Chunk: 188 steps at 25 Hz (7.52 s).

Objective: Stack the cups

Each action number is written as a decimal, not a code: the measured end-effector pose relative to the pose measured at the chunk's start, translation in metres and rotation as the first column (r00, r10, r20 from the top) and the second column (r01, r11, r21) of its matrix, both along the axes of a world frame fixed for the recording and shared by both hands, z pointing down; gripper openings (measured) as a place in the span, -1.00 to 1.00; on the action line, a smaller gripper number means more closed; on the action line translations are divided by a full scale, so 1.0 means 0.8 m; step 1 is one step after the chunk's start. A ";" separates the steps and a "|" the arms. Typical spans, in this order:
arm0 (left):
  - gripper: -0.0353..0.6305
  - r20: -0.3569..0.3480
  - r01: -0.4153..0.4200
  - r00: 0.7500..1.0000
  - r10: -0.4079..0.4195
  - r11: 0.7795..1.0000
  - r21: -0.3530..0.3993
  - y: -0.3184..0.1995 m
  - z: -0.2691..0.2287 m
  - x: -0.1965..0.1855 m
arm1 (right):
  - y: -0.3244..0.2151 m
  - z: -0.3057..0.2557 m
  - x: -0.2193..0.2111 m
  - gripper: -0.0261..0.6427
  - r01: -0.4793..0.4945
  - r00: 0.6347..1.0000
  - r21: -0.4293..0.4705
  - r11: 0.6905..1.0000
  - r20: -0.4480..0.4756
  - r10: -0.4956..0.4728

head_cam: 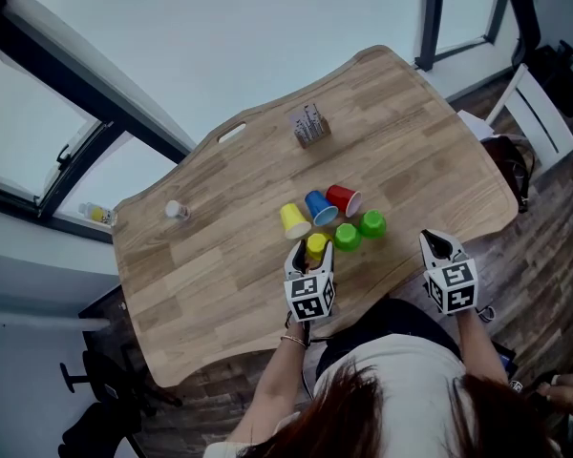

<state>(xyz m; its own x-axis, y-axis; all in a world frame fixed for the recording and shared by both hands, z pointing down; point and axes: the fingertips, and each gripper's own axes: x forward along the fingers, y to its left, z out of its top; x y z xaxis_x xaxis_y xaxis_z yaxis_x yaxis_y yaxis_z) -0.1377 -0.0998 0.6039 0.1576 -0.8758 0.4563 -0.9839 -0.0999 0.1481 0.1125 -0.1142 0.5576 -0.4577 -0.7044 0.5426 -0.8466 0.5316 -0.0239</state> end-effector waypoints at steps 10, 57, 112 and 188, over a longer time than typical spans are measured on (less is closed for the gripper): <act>-0.14 -0.054 -0.008 0.998 0.008 1.000 0.001 0.028 -0.029 -0.001 | 0.006 -0.026 -0.046 -0.83 0.013 0.994 -0.007 1.000 0.109 -0.013; -0.84 -0.104 0.357 0.926 -0.362 0.932 -0.070 0.020 -0.083 -0.056 | -0.115 -0.052 -0.182 -0.83 0.460 0.886 -0.093 0.883 -0.007 -0.463; -0.84 -0.120 0.378 0.904 -0.410 0.899 -0.221 0.001 -0.049 -0.036 | -0.151 0.132 -0.270 -0.05 0.409 0.768 -0.861 0.303 0.146 -0.623; -0.83 -0.096 0.065 0.993 -0.070 0.997 -0.048 0.034 -0.111 -0.021 | -0.076 -0.066 -0.220 -0.16 0.367 0.905 0.105 0.924 0.188 -0.381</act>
